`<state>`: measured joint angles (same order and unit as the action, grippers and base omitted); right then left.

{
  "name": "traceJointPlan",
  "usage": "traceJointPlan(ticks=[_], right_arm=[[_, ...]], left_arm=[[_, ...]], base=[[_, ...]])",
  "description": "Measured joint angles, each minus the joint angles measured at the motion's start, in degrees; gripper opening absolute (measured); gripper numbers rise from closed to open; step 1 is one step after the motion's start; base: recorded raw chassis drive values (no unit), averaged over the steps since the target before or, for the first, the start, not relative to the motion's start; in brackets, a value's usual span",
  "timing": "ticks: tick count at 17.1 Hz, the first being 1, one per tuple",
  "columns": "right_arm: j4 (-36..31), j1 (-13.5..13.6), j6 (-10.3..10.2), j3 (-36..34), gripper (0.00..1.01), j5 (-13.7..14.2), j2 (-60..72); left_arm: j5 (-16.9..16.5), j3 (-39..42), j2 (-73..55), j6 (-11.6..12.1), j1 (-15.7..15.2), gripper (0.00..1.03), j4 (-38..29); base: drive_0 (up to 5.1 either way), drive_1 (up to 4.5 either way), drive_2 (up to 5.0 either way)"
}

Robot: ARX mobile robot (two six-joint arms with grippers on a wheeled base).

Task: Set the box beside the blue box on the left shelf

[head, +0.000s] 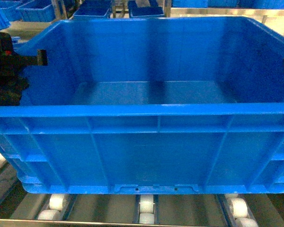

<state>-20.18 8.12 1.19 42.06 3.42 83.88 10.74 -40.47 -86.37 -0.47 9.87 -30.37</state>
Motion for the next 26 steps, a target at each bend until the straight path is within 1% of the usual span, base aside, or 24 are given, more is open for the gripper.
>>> traceJointPlan(ticks=[1,3,4,7,9,10,13,15,18,20,22,24,26], right_arm=[[0.26,-0.02,-0.09,0.2,0.12,-0.02,0.42],[2.27,-0.09,-0.35,2.01,0.12,-0.17,3.37],[1.79,-0.26,-0.87,2.08,0.12,-0.26,4.59],[2.49,-0.26,-1.6,3.04,0.12,-0.04,5.73],[4.85,-0.24,-2.1,4.15,0.12,-0.68,6.19],[5.53,-0.22,-2.29,4.48,0.12,-1.09,6.45],[8.0,-0.2,-2.8,6.1,0.12,-1.14,7.61],[10.38,-0.2,-3.78,6.95,0.12,-1.9,7.61],[10.73,0.17,-4.83,7.06,0.12,-1.92,7.63],[10.56,0.66,-5.33,7.06,0.12,-1.84,8.0],[9.9,0.85,-6.12,7.41,0.12,-1.31,9.81],[9.11,0.52,-6.12,8.63,0.12,-0.85,11.72],[9.64,-0.33,-5.62,10.88,0.12,-1.27,13.51]], left_arm=[[-0.02,-0.35,-0.61,0.02,-0.15,0.09,0.11],[-0.37,-2.67,-3.74,0.57,-0.33,0.09,2.69],[-0.68,-3.34,-5.31,0.85,-0.33,0.09,2.86],[-1.07,-6.19,-7.5,0.9,-0.33,0.09,5.18],[-0.37,-7.54,-8.52,0.96,-0.39,0.09,7.37],[-0.44,-7.58,-9.18,0.92,-0.68,0.09,7.43],[-1.2,-9.68,-10.97,0.94,-1.27,0.09,10.05],[-1.4,-10.82,-11.87,1.25,-2.21,0.09,10.47],[-2.16,-12.28,-12.76,1.9,-3.37,0.09,11.87],[-2.62,-12.66,-13.33,2.12,-3.78,0.09,11.65],[-2.73,-13.92,-14.75,2.89,-3.67,0.09,10.67],[-2.93,-15.58,-16.22,2.95,-2.93,0.09,10.62],[-1.95,-17.05,-16.79,2.14,-2.32,0.09,12.55]], base=[[0.0,0.0,0.0],[0.0,0.0,0.0],[0.0,0.0,0.0],[0.0,0.0,0.0],[0.0,0.0,0.0],[0.0,0.0,0.0],[0.0,0.0,0.0],[0.0,0.0,0.0],[0.0,0.0,0.0],[0.0,0.0,0.0],[0.0,0.0,0.0],[0.0,0.0,0.0],[0.0,0.0,0.0]])
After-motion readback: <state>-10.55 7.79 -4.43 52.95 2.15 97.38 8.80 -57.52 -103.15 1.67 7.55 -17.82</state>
